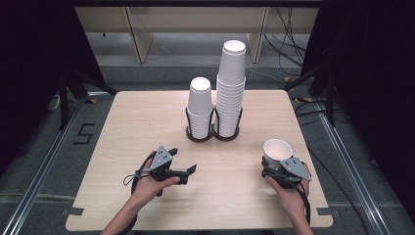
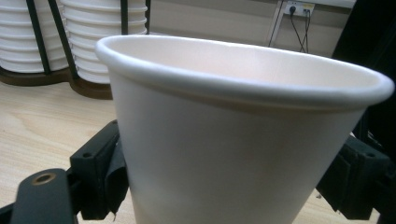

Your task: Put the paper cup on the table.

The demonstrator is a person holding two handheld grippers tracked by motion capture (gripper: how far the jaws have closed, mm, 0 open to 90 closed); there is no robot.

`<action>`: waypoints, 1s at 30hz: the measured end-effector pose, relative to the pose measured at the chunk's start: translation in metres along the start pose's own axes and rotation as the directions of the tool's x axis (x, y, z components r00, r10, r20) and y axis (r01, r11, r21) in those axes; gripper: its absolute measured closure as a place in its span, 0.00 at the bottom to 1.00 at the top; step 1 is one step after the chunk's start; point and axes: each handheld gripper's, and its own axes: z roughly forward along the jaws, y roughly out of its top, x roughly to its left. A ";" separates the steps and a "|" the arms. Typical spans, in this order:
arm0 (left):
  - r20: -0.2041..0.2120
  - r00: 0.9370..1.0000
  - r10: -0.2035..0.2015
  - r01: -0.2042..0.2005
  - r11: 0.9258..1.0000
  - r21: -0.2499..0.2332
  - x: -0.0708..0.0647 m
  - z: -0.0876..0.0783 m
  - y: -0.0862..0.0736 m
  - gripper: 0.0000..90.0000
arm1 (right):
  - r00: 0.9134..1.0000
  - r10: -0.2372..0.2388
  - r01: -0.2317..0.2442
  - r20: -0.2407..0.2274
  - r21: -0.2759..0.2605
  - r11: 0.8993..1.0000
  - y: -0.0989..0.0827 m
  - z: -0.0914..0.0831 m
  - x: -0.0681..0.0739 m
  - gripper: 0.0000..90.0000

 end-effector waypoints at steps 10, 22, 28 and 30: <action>0.000 1.000 -0.001 0.001 1.000 0.001 0.000 0.000 0.000 0.06 | 0.999 0.027 -0.027 0.017 -0.004 1.000 -0.002 -0.002 0.000 0.16; 0.006 1.000 -0.008 0.008 1.000 -0.006 0.000 0.001 -0.002 0.06 | 0.999 0.042 -0.042 0.026 0.020 0.999 -0.004 -0.001 0.000 0.01; -0.002 1.000 -0.005 0.005 1.000 0.007 0.000 0.001 -0.002 0.06 | 0.998 0.055 -0.056 0.033 0.025 0.998 -0.001 -0.005 -0.001 0.00; -0.001 1.000 -0.005 0.005 1.000 0.006 0.000 0.001 -0.002 0.06 | 0.999 0.022 -0.023 0.031 0.017 1.000 -0.001 -0.006 -0.004 0.00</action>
